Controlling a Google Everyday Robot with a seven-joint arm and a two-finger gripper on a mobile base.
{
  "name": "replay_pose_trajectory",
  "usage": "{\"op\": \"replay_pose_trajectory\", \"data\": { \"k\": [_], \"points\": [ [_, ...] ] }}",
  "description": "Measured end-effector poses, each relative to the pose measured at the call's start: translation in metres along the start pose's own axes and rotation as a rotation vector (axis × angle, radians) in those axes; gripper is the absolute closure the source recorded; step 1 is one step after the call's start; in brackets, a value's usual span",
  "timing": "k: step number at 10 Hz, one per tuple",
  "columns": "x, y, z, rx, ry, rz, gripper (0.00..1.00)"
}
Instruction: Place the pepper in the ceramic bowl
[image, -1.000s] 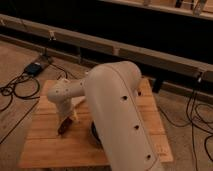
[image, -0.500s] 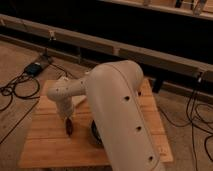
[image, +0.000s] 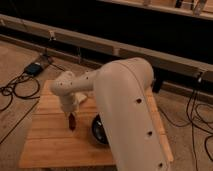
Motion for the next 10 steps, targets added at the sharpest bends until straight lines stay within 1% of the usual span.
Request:
{"op": "replay_pose_trajectory", "data": {
  "k": [1,3,6,8,10],
  "points": [
    [-0.005,-0.019,-0.011,0.003,-0.014,0.027,1.0],
    [-0.009,-0.05,-0.028,-0.005,-0.029,0.074,1.0],
    [-0.006,-0.104,-0.049,-0.01,-0.04,0.157,1.0],
    [0.003,-0.127,-0.052,-0.003,-0.031,0.188,1.0],
    [0.02,-0.146,-0.046,0.01,-0.005,0.217,1.0]
  ]
}}
